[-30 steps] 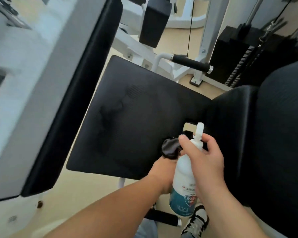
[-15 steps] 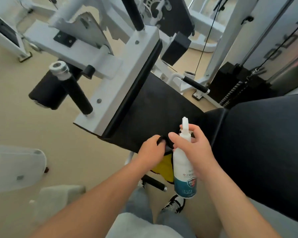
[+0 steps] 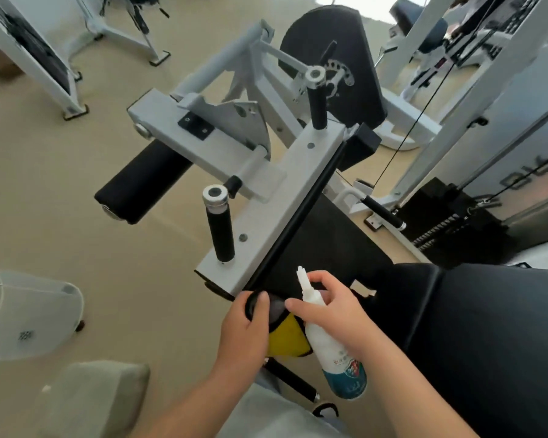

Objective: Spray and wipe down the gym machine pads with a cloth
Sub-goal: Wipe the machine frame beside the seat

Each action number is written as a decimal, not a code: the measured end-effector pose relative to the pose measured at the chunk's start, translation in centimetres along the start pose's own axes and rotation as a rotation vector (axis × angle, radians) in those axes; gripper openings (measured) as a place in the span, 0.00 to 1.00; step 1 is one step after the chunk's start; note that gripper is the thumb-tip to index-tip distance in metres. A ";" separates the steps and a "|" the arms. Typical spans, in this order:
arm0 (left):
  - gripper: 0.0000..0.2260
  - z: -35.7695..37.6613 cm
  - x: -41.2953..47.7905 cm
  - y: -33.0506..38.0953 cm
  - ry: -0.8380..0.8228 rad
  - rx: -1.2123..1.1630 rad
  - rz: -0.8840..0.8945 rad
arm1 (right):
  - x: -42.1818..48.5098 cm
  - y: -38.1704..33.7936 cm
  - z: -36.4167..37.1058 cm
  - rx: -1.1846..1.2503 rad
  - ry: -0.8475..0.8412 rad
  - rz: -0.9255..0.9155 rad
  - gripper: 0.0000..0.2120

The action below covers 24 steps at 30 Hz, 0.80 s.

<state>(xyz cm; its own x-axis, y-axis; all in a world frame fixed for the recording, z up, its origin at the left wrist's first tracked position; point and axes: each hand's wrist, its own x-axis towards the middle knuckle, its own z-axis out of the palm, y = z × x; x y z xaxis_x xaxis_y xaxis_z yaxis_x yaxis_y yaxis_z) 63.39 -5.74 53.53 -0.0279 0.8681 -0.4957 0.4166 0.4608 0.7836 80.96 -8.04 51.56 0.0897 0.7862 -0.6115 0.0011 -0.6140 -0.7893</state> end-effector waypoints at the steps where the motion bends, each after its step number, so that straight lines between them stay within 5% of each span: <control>1: 0.06 -0.3 0.4 0.1 0.008 -0.005 0.008 | 0.6 -0.1 0.5 -0.001 -0.004 0.006 0.21; 14: 0.07 -0.8 -0.7 -1.5 0.226 -0.042 0.052 | 4.9 1.1 2.5 -0.031 -0.273 0.018 0.22; 24: 0.08 -1.9 0.2 -1.8 0.234 -0.077 0.045 | 6.4 0.6 3.0 0.010 -0.296 0.066 0.20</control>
<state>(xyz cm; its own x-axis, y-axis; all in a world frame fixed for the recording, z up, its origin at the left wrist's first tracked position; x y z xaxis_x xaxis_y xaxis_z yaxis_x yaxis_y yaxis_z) 60.85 -6.08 52.75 -0.2247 0.9030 -0.3662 0.3515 0.4257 0.8338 78.51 -3.22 47.00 -0.2047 0.7317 -0.6502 -0.0051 -0.6650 -0.7468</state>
